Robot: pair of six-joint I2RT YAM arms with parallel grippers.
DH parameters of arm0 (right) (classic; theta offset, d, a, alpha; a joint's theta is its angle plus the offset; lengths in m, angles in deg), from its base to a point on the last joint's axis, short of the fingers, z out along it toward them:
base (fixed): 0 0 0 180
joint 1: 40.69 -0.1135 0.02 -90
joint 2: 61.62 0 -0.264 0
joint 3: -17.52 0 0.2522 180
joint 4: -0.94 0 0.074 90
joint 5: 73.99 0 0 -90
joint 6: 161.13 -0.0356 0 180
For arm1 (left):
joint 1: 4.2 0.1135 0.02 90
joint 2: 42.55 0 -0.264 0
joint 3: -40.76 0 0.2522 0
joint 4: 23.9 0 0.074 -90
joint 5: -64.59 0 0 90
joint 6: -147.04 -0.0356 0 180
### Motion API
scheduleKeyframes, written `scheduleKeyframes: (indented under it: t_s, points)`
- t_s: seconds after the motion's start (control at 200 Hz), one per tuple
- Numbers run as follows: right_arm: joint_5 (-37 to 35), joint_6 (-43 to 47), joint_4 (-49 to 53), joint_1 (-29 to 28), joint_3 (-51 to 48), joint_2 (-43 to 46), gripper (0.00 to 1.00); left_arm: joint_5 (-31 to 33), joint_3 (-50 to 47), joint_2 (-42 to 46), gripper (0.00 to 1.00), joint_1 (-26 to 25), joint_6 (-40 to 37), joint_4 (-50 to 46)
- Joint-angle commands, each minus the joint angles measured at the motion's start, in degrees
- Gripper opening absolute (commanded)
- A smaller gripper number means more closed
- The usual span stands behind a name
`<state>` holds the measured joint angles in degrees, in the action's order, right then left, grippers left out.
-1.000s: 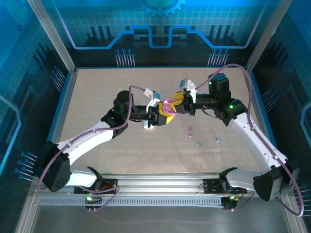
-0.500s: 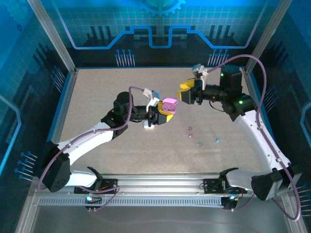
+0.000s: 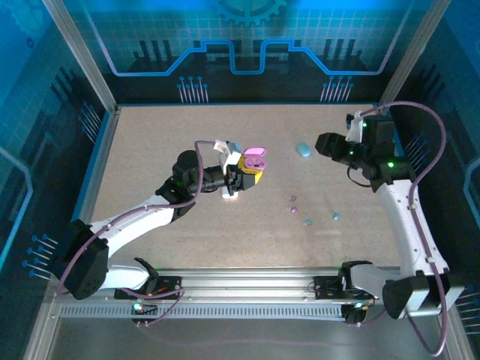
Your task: Insert the wireless bluetooth earbuds into the charging case
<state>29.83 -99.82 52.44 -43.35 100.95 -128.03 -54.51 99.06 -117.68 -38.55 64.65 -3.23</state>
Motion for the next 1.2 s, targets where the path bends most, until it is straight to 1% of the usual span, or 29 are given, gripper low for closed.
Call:
scheduleKeyframes:
  t_s: [0.0, 0.13, 0.24, 0.4, 0.605, 1.041, 1.191]
  points:
    - [-0.34, -4.70, 8.45, 0.35, -4.26, -2.44, 0.52, 2.20, -1.04, 2.95, 0.30, -0.20, 0.46, 3.63]
    - [1.89, -4.57, 8.92, 0.00, -9.14, -6.93, 0.48, 2.47, -1.37, 3.66, 0.30, -0.19, 0.28, 3.54]
    - [4.13, -2.87, 7.13, -1.83, -11.41, -12.16, 0.45, 2.60, -1.29, 3.77, 0.30, -0.20, 0.16, 3.64]
    - [3.22, -1.96, 5.75, -5.63, -10.36, -22.52, 0.42, 2.16, -1.28, 3.83, 0.30, -0.22, 0.47, 3.62]
    - [0.94, -2.16, 2.78, -9.12, -8.72, -30.60, 0.41, 2.33, -1.90, 4.90, 0.30, -0.28, -0.23, 2.98]
    - [3.47, -2.69, -0.81, -9.43, -6.80, -37.01, 0.42, 1.89, -1.32, 4.68, 0.31, -0.26, -0.89, 1.78]
    - [4.08, -2.78, -1.88, -9.56, -6.84, -37.47, 0.39, 1.92, -1.36, 4.65, 0.31, -0.22, -0.96, 1.64]
